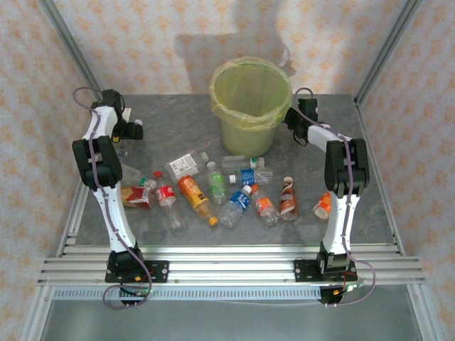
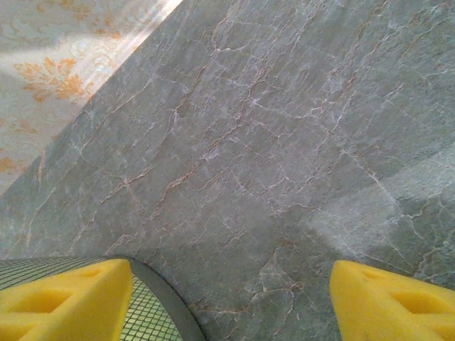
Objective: Put the plastic bottles in the bin
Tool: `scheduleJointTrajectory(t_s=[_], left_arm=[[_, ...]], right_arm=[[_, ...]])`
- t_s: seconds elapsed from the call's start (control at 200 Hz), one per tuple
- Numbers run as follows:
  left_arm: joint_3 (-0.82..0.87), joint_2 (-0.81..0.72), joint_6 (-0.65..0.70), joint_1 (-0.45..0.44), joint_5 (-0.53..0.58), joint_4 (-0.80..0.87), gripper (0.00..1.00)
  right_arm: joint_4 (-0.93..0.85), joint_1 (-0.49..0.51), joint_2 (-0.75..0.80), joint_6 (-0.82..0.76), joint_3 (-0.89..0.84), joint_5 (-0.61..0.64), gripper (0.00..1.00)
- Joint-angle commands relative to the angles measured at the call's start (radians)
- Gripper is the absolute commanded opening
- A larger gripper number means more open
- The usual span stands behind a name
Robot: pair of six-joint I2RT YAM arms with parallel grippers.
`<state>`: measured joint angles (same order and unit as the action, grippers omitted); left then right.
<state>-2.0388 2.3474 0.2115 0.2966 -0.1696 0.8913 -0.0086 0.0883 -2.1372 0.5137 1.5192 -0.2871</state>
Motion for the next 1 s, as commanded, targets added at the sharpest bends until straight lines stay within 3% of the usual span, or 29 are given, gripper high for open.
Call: scheduleJointTrajectory(t_s=[0.0, 0.38, 0.741, 0.991], left_arm=[[-0.05, 0.017, 0.011, -0.008, -0.021, 0.038, 0.8], [-0.117, 0.053, -0.001, -0.039, -0.051, 0.046, 0.48], [-0.123, 0.02, -0.038, -0.049, -0.089, 0.029, 0.43], [-0.134, -0.082, -0.11, -0.082, -0.153, 0.003, 0.39]], right_arm=[[-0.022, 0.018, -0.025, 0.011, 0.041, 0.019, 0.74], [-0.058, 0.024, -0.024, 0.002, 0.054, 0.053, 0.78], [-0.106, 0.023, 0.016, -0.033, 0.036, 0.122, 0.83], [-0.161, 0.016, 0.074, -0.055, 0.015, 0.188, 0.9]])
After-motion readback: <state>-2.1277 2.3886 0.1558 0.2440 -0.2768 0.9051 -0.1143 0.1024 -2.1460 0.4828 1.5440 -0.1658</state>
